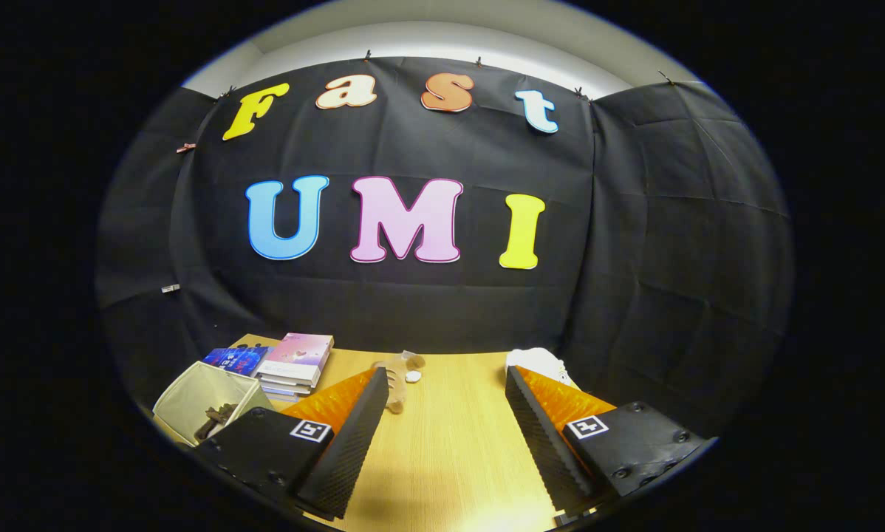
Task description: Open the storage box then place both shoes into the box .Put the left shoe in first, then the right shoe, with the right side of both shoes facing outward in a uniform manner.
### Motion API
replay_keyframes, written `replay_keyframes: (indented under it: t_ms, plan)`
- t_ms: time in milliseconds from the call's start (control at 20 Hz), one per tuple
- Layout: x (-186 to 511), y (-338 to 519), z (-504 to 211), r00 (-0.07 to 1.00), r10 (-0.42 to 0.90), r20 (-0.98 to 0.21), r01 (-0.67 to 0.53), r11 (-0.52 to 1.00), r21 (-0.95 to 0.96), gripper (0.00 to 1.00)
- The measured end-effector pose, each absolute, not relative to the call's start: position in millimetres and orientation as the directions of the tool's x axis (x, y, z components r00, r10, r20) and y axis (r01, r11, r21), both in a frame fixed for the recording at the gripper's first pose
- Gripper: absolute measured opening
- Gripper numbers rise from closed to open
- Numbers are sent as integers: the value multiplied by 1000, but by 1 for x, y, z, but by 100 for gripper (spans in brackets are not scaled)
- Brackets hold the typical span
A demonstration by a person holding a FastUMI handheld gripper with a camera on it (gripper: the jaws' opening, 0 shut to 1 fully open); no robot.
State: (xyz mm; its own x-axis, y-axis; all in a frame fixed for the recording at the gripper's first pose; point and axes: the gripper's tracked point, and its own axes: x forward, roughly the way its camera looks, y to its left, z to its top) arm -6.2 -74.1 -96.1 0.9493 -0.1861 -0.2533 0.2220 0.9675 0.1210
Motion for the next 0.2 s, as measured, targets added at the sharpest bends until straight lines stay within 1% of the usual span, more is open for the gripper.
replay_keyframes:
  t_ms: [200]
  plan:
    - [-7,-79,-99,946,-194,-258,229,967,113,99]
